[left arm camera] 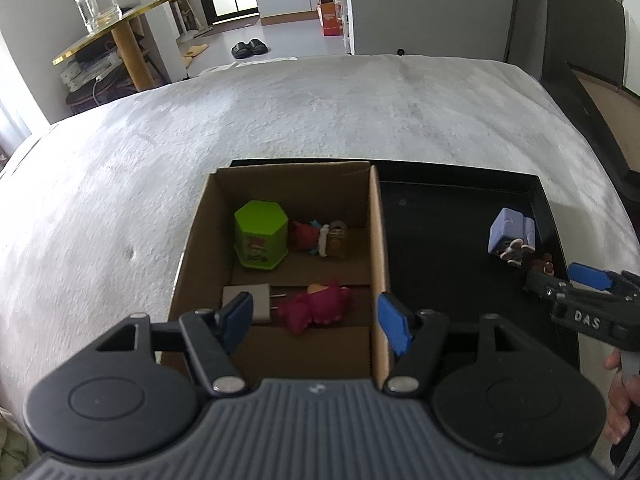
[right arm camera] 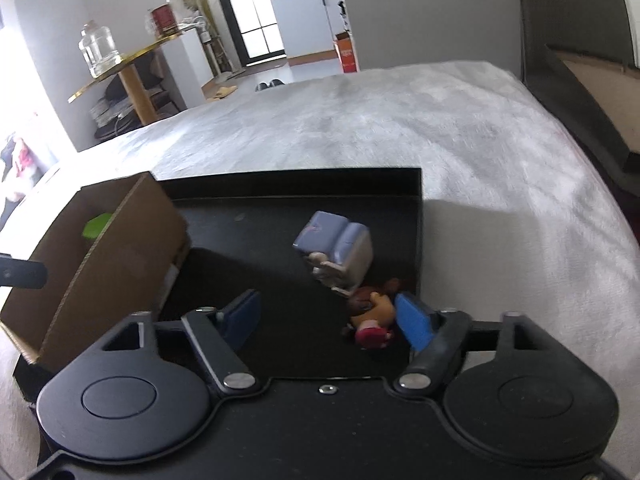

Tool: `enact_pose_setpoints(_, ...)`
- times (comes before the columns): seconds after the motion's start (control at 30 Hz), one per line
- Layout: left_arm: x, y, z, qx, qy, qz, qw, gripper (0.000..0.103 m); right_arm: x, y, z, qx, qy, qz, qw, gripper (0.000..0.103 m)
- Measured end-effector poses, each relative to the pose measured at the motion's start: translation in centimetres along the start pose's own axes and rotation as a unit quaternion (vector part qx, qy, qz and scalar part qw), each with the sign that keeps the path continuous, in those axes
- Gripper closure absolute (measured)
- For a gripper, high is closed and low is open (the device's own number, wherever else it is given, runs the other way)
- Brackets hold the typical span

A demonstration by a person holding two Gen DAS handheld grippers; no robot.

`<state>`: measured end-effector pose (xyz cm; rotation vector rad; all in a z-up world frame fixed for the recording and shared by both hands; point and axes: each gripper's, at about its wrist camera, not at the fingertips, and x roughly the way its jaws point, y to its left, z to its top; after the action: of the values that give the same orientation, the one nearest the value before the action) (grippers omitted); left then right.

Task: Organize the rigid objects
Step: 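Lower the right gripper onto the brown-haired doll and close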

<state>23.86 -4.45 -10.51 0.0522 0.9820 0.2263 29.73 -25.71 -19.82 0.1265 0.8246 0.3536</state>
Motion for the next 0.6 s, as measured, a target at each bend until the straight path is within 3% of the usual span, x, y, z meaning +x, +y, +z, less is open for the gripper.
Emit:
enact_pose_setpoints(0.1, 0.1, -0.6, 0.0, 0.005, 0.003, -0.002, 1.0000, 0.035, 0.8, -1.1, -0.3, 0.026, 0.011, 0.013, 1.000, 0.049)
enact_pose_setpoints(0.33, 0.0, -0.6, 0.0, 0.005, 0.001, -0.005, 1.0000, 0.035, 1.6, -0.4, -0.6, -0.005, 0.000, -0.012, 1.000, 0.056)
enact_pose_setpoints(0.4, -0.1, -0.4, 0.0, 0.003, -0.001, -0.005, 1.0000, 0.035, 2.2, -0.4, -0.6, -0.007, 0.010, -0.020, 1.000, 0.070)
enact_pose_setpoints(0.53, -0.3, 0.3, -0.1, -0.005, -0.003, -0.006, 1.0000, 0.035, 2.3, 0.0, -0.6, -0.016, 0.012, -0.022, 1.000, 0.073)
enact_pose_setpoints(0.6, -0.5, 0.8, -0.2, -0.010, -0.005, -0.006, 0.9999, 0.035, 1.8, 0.3, -0.7, -0.014, 0.013, -0.010, 1.000, 0.089)
